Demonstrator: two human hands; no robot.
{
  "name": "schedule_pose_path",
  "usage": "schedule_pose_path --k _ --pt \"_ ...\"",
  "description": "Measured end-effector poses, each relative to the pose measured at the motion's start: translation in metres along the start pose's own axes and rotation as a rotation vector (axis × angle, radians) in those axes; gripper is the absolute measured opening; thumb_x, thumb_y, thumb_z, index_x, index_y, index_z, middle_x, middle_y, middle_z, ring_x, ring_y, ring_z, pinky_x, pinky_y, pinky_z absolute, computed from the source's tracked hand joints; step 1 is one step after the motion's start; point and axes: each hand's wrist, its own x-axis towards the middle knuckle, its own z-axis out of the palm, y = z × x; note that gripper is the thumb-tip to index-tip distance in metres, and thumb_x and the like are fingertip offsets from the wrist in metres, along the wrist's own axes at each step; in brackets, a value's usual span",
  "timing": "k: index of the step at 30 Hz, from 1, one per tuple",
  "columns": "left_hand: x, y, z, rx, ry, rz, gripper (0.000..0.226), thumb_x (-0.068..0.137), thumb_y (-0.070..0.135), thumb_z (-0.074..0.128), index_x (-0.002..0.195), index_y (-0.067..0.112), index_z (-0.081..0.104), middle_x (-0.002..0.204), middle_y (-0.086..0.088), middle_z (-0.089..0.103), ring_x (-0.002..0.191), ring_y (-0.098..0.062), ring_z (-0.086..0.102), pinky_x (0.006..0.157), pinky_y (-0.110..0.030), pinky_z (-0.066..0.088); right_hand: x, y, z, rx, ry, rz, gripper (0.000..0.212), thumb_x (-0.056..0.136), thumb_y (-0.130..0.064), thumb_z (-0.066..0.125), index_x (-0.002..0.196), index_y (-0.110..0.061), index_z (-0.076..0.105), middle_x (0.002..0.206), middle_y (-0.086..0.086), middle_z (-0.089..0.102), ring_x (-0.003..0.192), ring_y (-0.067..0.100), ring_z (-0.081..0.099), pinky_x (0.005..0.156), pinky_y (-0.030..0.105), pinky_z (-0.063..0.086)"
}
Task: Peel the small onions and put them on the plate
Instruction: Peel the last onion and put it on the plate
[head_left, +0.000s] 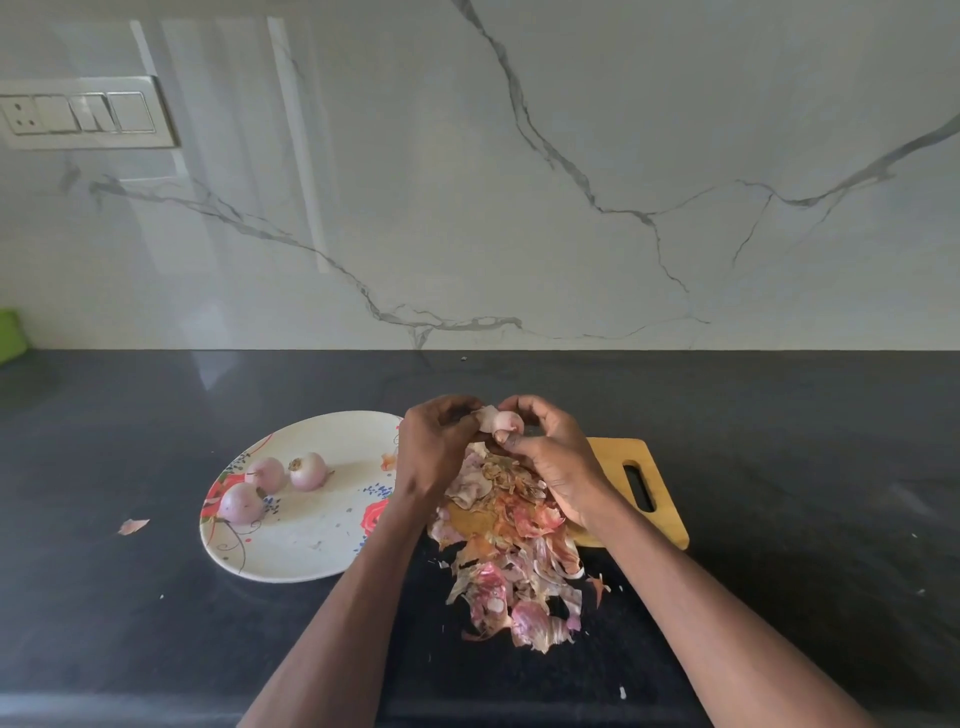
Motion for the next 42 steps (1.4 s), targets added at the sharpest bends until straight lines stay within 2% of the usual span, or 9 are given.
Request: schedule_pose_path --k 5,9,13,19,25,30,33,36,42 --pt "0.004 -0.002 -0.001 -0.211 0.046 -0.093 0.02 0.09 -0.006 0.065 0.109 -0.003 0.071 0.099 -0.015 0.076 0.09 -0.031 0.075 0.078 -0.038 0.062 -0.003 -0.006 0.001 0.035 -0.024 -0.015 0.042 0.086 0.007 0.068 0.112 -0.027 0.068 0.122 -0.002 0.067 0.113 0.014 0.063 0.084 0.029 0.058" --pt "0.004 0.003 -0.001 -0.363 0.059 -0.159 0.016 0.091 -0.013 0.061 0.102 -0.005 0.07 0.098 -0.022 0.073 0.085 -0.033 0.074 0.072 -0.031 0.061 -0.005 -0.008 0.002 0.065 -0.039 -0.018 0.043 0.09 0.01 0.062 0.112 -0.026 0.066 0.126 -0.003 0.066 0.117 0.011 0.061 0.092 0.032 0.057" --pt "0.005 0.003 -0.001 -0.433 0.058 -0.2 0.014 0.09 -0.013 0.062 0.097 -0.004 0.07 0.096 -0.022 0.072 0.083 -0.031 0.074 0.073 -0.032 0.061 -0.004 -0.007 0.002 0.076 -0.039 -0.025 0.04 0.087 0.008 0.067 0.111 -0.026 0.067 0.124 0.0 0.066 0.111 0.011 0.063 0.08 0.024 0.055" --pt "0.004 0.006 -0.002 -0.539 0.01 -0.249 0.015 0.083 -0.014 0.069 0.097 -0.007 0.07 0.091 -0.018 0.074 0.083 -0.03 0.072 0.075 -0.034 0.062 -0.004 -0.006 0.001 0.046 -0.007 -0.064 0.042 0.082 0.003 0.076 0.108 -0.027 0.066 0.12 -0.002 0.067 0.108 0.013 0.063 0.082 0.026 0.053" --pt "0.004 0.01 0.001 -0.655 0.078 -0.319 0.011 0.083 -0.017 0.066 0.091 -0.01 0.068 0.085 -0.019 0.073 0.073 -0.029 0.074 0.064 -0.028 0.06 -0.003 -0.005 0.003 0.09 -0.005 -0.053 0.043 0.085 0.006 0.071 0.111 -0.028 0.067 0.124 -0.004 0.068 0.117 0.014 0.063 0.101 0.038 0.053" --pt "0.01 -0.002 -0.009 -0.428 0.251 -0.291 0.011 0.085 -0.008 0.069 0.093 -0.001 0.072 0.094 -0.021 0.075 0.082 -0.033 0.075 0.074 -0.034 0.061 -0.003 -0.011 -0.004 0.244 -0.013 -0.065 0.047 0.084 0.01 0.07 0.121 -0.019 0.063 0.118 0.0 0.072 0.113 0.021 0.068 0.103 0.042 0.052" --pt "0.009 -0.005 -0.008 -0.254 0.229 -0.25 0.019 0.089 -0.003 0.063 0.104 0.001 0.075 0.098 -0.016 0.075 0.086 -0.029 0.074 0.075 -0.032 0.061 -0.003 -0.01 -0.006 0.257 -0.017 -0.037 0.049 0.083 0.011 0.07 0.122 -0.016 0.061 0.115 -0.001 0.074 0.111 0.017 0.069 0.106 0.043 0.05" --pt "0.005 -0.003 -0.006 -0.058 0.171 -0.188 0.027 0.088 0.008 0.064 0.111 0.011 0.077 0.108 -0.003 0.076 0.096 -0.018 0.07 0.087 -0.035 0.058 -0.001 -0.007 -0.007 0.292 -0.029 -0.007 0.044 0.083 0.009 0.069 0.12 -0.015 0.065 0.12 0.008 0.072 0.115 0.028 0.067 0.106 0.044 0.048" --pt "-0.001 0.009 -0.006 -0.035 0.002 0.08 0.028 0.088 0.024 0.078 0.114 0.015 0.077 0.109 0.006 0.077 0.1 -0.007 0.071 0.086 -0.027 0.058 -0.004 -0.018 -0.008 0.557 -0.042 0.103 0.017 0.093 0.002 0.06 0.109 0.002 0.066 0.103 0.017 0.072 0.088 0.025 0.071 0.076 0.027 0.06"
